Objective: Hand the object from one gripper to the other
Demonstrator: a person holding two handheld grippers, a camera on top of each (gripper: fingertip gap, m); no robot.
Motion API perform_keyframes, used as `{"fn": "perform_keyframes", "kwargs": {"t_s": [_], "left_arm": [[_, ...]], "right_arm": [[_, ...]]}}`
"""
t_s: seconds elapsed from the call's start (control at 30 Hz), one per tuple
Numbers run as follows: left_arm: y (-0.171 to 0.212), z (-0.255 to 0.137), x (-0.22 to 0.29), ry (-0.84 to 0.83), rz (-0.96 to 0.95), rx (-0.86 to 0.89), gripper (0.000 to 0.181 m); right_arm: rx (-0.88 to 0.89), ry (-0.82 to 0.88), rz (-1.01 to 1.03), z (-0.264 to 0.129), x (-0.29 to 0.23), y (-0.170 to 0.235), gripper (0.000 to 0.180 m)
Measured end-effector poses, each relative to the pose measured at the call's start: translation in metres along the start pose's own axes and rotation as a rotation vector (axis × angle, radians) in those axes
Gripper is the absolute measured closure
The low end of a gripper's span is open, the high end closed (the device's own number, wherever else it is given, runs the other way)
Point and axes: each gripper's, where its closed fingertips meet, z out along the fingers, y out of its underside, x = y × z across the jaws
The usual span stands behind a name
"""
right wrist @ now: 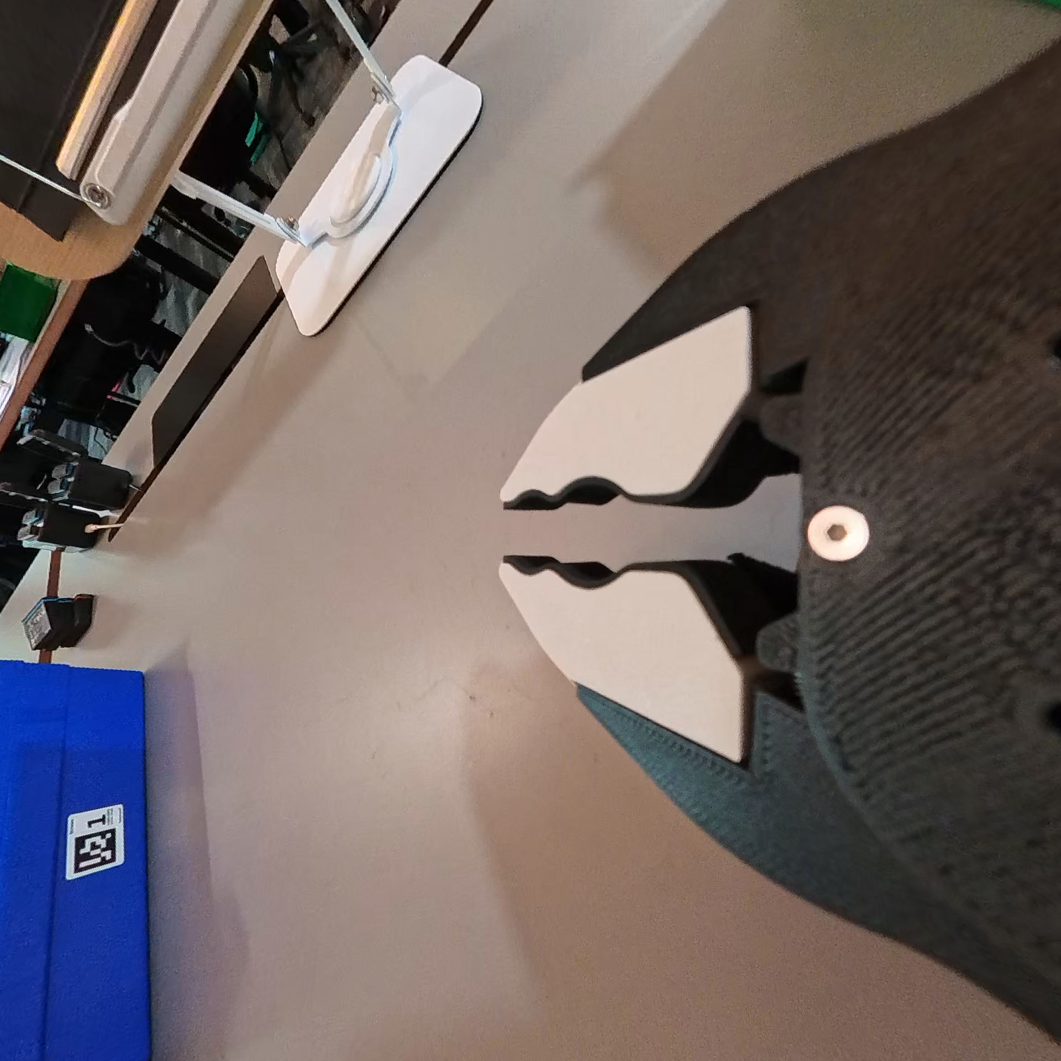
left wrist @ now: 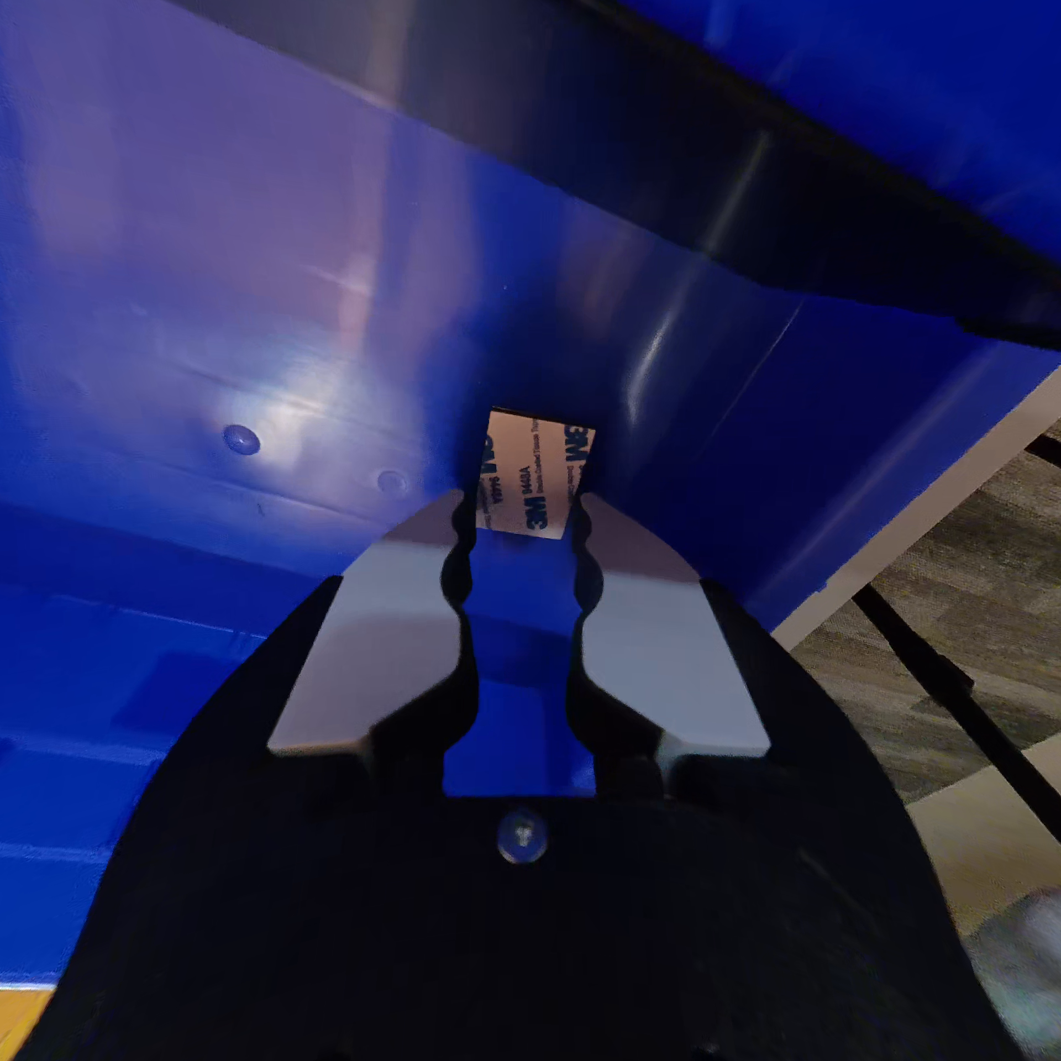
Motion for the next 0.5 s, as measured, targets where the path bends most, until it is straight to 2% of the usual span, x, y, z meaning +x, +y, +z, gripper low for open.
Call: {"fn": "perform_keyframes", "kwargs": {"t_s": [0.1,0.2,0.33,0.43,0.5], "left_arm": [[0.002,-0.005,-0.002,0.006,-0.082,-0.01,0.144],[-0.016,-0.036,-0.017,-0.108,-0.117,0.165,0.147],[-0.064,-0.128,-0.02,-0.261,-0.153,0.659,0.148],[-0.11,-0.201,0.011,-0.296,-0.103,1.066,0.148],[-0.143,-0.235,0.042,-0.244,-0.076,1.285,0.148]], "right_arm": [[0.007,-0.006,0.014,0.0,0.0,-0.001,0.164],[0.017,-0.011,0.013,0.0,-0.003,-0.004,0.164],[0.04,-0.038,0.025,0.0,-0.011,-0.009,0.164],[0.059,-0.077,0.038,0.003,-0.022,-0.015,0.164],[0.071,-0.098,0.036,0.003,-0.029,-0.019,0.164]]}}
